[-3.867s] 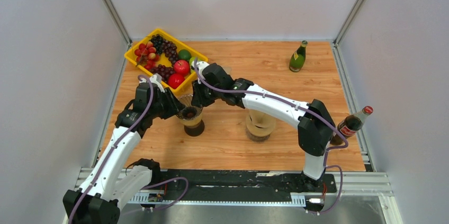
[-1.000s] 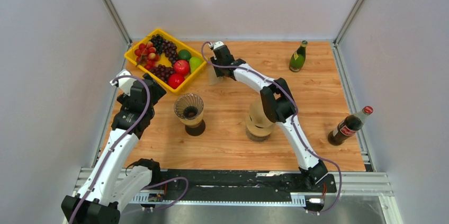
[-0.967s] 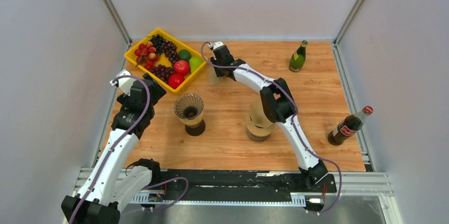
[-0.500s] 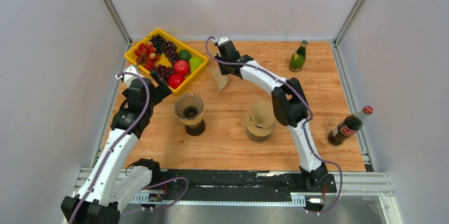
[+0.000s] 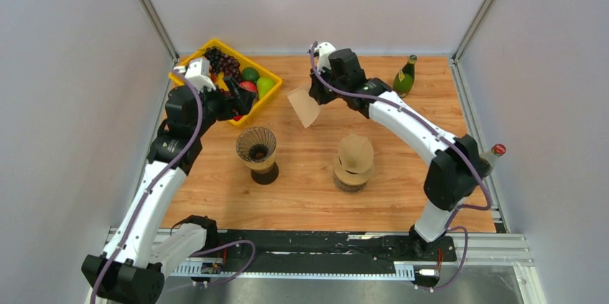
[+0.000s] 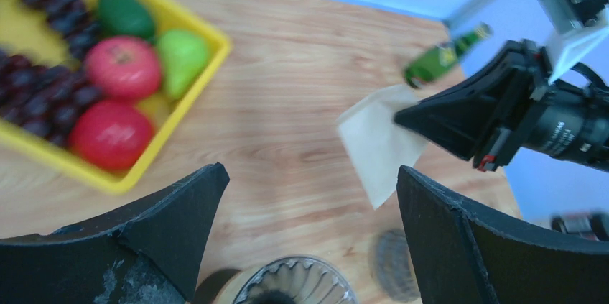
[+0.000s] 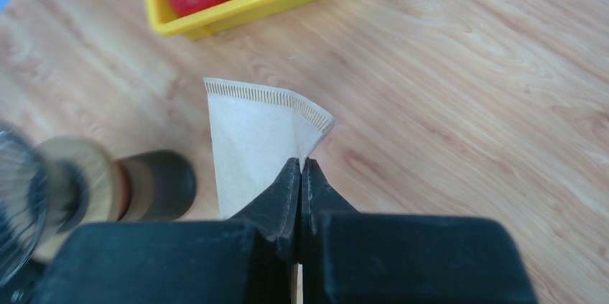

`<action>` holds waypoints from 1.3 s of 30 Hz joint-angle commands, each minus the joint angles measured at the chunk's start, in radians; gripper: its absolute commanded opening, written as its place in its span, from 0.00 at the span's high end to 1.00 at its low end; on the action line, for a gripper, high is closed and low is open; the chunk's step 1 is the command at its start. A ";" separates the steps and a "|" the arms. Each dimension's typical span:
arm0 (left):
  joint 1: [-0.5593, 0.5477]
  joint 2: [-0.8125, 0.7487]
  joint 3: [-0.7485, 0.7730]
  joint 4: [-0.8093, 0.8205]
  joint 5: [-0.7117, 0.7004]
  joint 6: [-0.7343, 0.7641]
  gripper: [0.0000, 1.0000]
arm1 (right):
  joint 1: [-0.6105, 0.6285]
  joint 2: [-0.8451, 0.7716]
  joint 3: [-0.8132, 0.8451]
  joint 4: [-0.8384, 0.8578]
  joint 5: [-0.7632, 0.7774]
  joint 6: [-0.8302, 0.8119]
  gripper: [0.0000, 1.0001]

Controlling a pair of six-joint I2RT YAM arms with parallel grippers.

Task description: Place the coffee filter in the dripper

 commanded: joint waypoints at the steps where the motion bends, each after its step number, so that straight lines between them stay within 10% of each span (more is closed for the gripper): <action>1: 0.005 0.141 0.123 0.097 0.414 0.142 0.00 | -0.014 -0.171 -0.107 0.014 -0.230 -0.069 1.00; 7: -0.014 0.269 0.152 0.143 0.724 0.163 0.00 | -0.014 -0.313 -0.172 0.017 -0.337 -0.110 0.99; 18: -0.140 0.353 0.147 0.185 0.755 0.123 0.22 | -0.014 -0.334 -0.150 0.014 -0.435 -0.083 0.97; 27: -0.182 0.381 0.160 0.187 0.695 0.084 0.96 | -0.014 -0.309 -0.121 0.010 -0.435 -0.080 0.93; 29: -0.182 0.371 0.145 0.211 0.690 0.049 0.99 | -0.014 -0.308 -0.116 0.010 -0.408 -0.067 0.85; 34: -0.182 0.329 0.103 0.264 0.617 0.001 1.00 | -0.019 -0.329 -0.114 0.010 -0.203 0.049 0.24; 39: -0.182 0.265 0.045 0.309 0.568 -0.032 1.00 | -0.026 -0.407 -0.183 0.018 0.078 0.124 0.00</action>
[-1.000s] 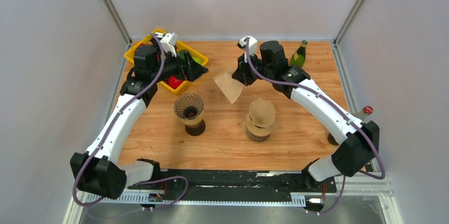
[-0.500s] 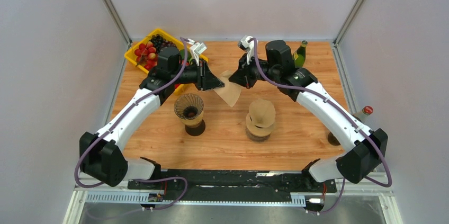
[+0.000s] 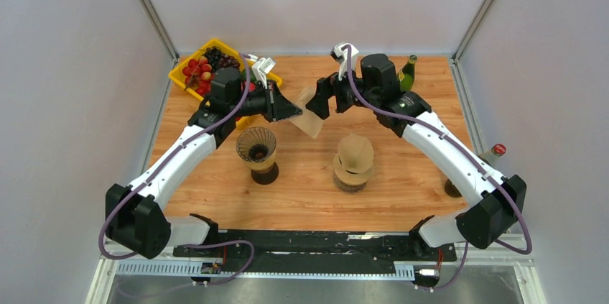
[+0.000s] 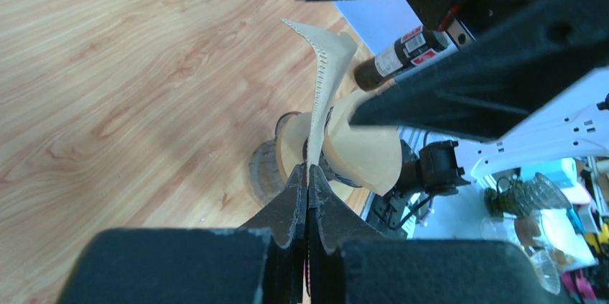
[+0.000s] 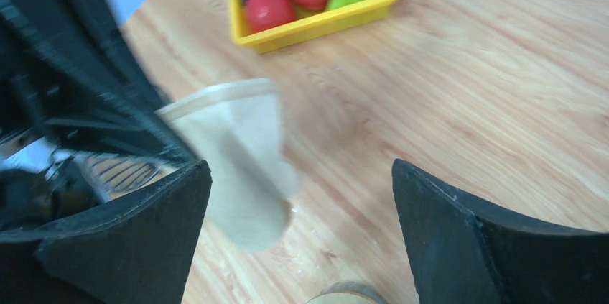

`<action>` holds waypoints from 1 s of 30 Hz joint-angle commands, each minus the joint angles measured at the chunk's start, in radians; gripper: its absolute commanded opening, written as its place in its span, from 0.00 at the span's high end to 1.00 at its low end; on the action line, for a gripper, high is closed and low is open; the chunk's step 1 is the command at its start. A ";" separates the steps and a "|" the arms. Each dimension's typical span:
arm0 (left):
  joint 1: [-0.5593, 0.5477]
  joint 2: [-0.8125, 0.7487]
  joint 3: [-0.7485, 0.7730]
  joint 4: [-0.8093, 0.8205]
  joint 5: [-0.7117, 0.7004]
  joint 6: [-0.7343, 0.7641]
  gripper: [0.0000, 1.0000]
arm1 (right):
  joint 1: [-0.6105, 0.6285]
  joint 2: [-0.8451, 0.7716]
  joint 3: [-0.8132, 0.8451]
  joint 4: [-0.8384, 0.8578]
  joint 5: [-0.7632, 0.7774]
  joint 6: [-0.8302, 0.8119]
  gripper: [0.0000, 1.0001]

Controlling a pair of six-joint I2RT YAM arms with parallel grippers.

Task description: Place the coffee filter in the dripper

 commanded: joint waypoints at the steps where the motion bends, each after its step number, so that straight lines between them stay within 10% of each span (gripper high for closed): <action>1: 0.001 -0.081 -0.034 0.101 -0.055 -0.044 1.00 | -0.009 -0.102 -0.059 0.030 0.294 0.090 0.00; 7: 0.001 -0.149 -0.095 0.160 -0.106 -0.064 1.00 | -0.016 -0.205 -0.222 0.080 0.427 0.105 0.00; 16: 0.001 -0.156 -0.126 0.218 -0.079 -0.075 1.00 | -0.019 -0.253 -0.334 0.227 0.102 0.137 0.00; 30: 0.001 -0.163 -0.132 0.233 -0.052 -0.089 1.00 | -0.019 -0.232 -0.321 0.239 0.097 0.151 0.00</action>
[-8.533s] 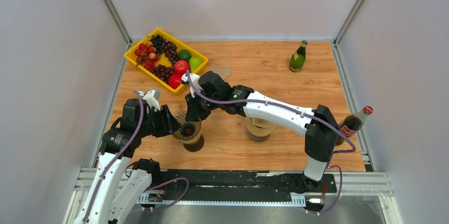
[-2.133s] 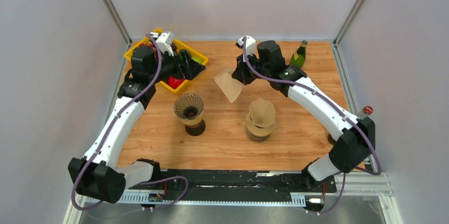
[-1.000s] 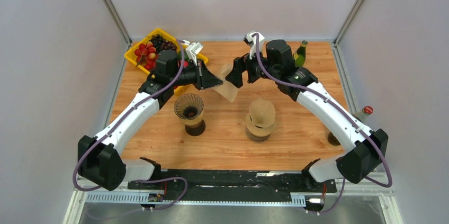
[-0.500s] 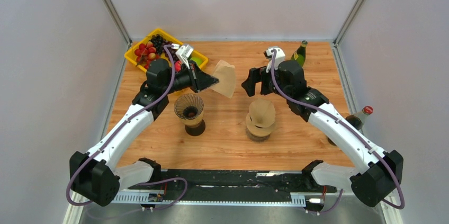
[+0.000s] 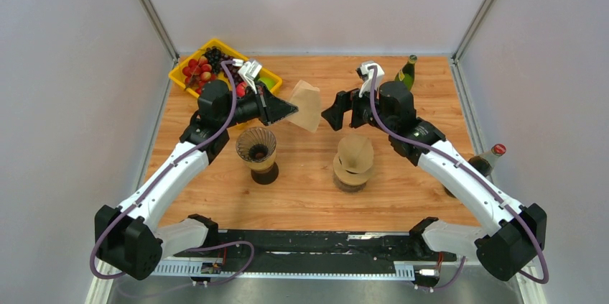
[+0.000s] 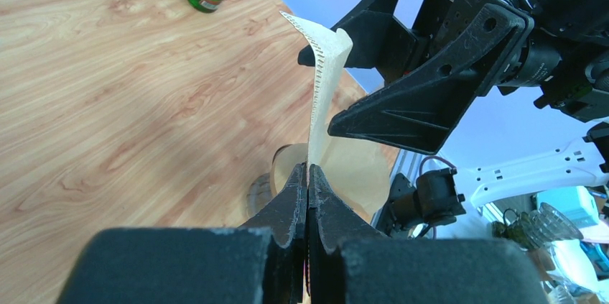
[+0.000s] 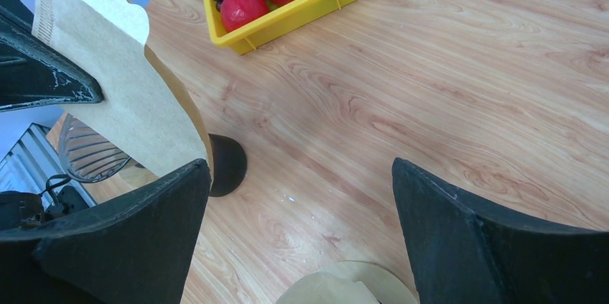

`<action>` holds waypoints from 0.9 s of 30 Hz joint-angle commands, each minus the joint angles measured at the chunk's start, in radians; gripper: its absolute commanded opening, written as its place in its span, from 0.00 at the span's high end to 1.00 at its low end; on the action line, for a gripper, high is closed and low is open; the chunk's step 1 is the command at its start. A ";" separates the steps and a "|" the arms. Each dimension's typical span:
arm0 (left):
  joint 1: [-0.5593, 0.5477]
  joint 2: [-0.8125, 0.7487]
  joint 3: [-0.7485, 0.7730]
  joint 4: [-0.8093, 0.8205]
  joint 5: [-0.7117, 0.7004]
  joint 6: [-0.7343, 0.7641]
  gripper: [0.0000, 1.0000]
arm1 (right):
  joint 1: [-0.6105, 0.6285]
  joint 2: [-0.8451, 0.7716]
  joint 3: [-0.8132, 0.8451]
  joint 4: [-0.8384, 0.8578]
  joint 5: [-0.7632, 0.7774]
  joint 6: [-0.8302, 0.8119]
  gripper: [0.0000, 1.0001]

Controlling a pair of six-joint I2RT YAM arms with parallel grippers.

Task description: Place the coffee filter in the dripper

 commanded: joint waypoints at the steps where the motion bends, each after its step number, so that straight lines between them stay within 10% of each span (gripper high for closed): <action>1: 0.001 -0.025 -0.004 0.051 0.022 -0.008 1.00 | 0.000 -0.004 0.020 0.052 -0.045 0.021 0.00; 11: 0.001 -0.033 -0.005 0.032 0.015 -0.004 1.00 | 0.000 -0.003 0.008 0.048 0.109 0.021 0.00; 27: 0.001 -0.044 -0.004 0.021 0.004 -0.001 1.00 | 0.000 0.025 0.034 0.072 -0.076 0.053 0.00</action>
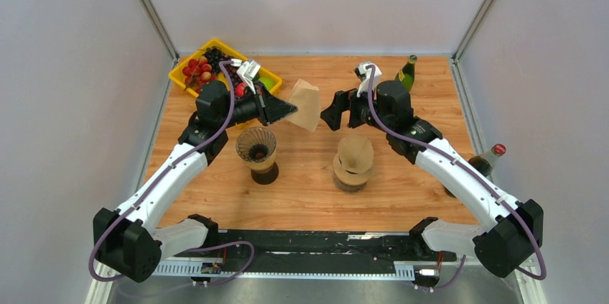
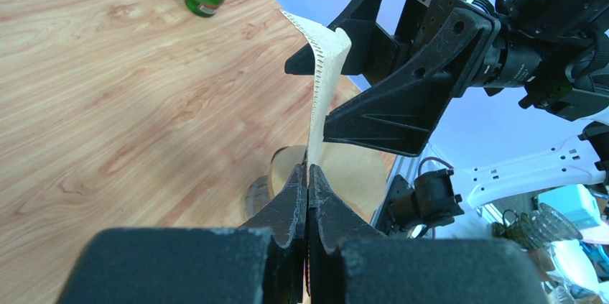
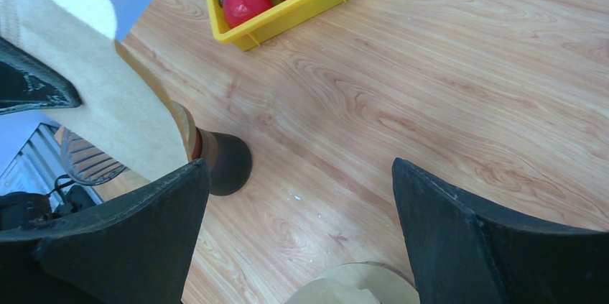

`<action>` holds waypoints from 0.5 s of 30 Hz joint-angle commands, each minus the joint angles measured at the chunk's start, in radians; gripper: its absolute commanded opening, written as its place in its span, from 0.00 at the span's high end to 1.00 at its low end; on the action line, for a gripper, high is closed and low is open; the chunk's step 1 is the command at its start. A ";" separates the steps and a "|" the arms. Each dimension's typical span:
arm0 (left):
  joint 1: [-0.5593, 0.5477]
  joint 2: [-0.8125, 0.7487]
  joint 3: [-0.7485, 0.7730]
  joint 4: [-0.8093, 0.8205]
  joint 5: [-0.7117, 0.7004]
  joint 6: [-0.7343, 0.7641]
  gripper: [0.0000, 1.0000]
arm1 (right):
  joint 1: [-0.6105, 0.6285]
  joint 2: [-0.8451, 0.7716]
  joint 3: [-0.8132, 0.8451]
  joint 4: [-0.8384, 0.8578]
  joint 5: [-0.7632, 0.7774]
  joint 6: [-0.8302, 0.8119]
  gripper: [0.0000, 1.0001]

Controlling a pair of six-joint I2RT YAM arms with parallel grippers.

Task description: Place the coffee filter in the dripper

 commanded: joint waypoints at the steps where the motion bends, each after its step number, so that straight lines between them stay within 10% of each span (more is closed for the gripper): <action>1: 0.001 -0.028 -0.003 0.023 0.004 0.001 1.00 | 0.000 0.001 0.034 0.068 -0.074 0.032 0.00; 15: 0.002 -0.028 0.004 -0.007 -0.023 0.013 1.00 | 0.000 -0.035 0.016 0.053 0.010 0.051 0.00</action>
